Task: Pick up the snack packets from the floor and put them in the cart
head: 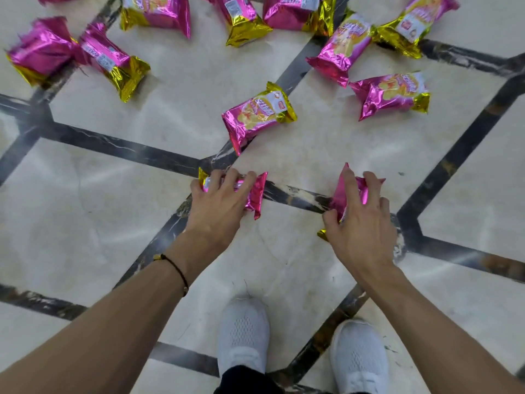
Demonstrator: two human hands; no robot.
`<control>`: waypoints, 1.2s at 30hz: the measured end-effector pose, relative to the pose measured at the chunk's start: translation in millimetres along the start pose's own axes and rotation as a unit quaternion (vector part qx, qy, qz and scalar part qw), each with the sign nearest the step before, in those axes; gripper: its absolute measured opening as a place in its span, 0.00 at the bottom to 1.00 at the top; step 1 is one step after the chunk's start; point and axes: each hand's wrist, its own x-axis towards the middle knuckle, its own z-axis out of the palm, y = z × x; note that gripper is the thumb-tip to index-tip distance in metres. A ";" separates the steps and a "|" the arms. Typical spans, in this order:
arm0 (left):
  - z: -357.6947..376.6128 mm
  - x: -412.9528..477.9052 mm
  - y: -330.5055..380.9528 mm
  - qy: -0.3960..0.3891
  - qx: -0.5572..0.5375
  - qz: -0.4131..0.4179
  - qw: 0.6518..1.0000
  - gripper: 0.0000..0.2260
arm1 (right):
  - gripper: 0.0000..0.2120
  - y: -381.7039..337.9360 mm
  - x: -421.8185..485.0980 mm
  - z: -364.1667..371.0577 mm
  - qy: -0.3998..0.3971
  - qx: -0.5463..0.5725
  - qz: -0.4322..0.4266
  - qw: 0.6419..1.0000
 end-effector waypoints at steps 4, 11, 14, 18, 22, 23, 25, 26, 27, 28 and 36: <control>-49.6 -33.2 5.7 0.005 -0.033 -0.026 0.999 0.37 | 0.35 -14.1 -25.0 -49.9 -0.009 -0.003 -0.023 1.000; -221.0 -102.5 29.0 0.018 -0.063 -0.089 0.994 0.37 | 0.36 -59.1 -79.3 -209.1 -0.006 -0.007 -0.076 0.997; -311.8 -128.6 35.9 0.027 -0.049 -0.100 0.993 0.37 | 0.37 -73.6 -110.8 -295.8 -0.013 -0.023 -0.100 0.995; -440.2 -152.4 36.4 0.031 -0.065 -0.116 0.991 0.38 | 0.35 -88.7 -144.0 -411.2 0.000 -0.026 -0.099 0.995; -547.3 -168.7 34.5 0.067 -0.073 -0.117 0.988 0.36 | 0.34 -107.0 -166.4 -506.6 0.045 0.032 -0.077 0.995; -569.8 -173.1 34.2 0.077 -0.075 -0.114 0.988 0.35 | 0.34 -110.5 -171.5 -527.8 0.056 0.034 -0.081 0.994; -610.3 -183.7 33.5 0.085 -0.076 -0.110 0.987 0.34 | 0.34 -115.1 -181.9 -568.3 0.073 0.035 -0.085 0.993; -627.9 -190.3 34.5 0.089 -0.074 -0.110 0.987 0.34 | 0.34 -116.2 -186.9 -586.4 0.082 0.038 -0.083 0.992; -645.4 -197.5 36.0 0.094 -0.073 -0.109 0.987 0.34 | 0.34 -116.8 -192.0 -603.0 0.091 0.043 -0.079 0.992; -663.3 -205.7 37.6 0.096 -0.073 -0.107 0.987 0.34 | 0.34 -117.7 -198.2 -618.8 0.098 0.053 -0.072 0.991; -772.2 -292.1 47.2 0.101 -0.104 -0.189 0.971 0.35 | 0.32 -116.7 -267.6 -711.0 0.131 0.118 -0.039 0.984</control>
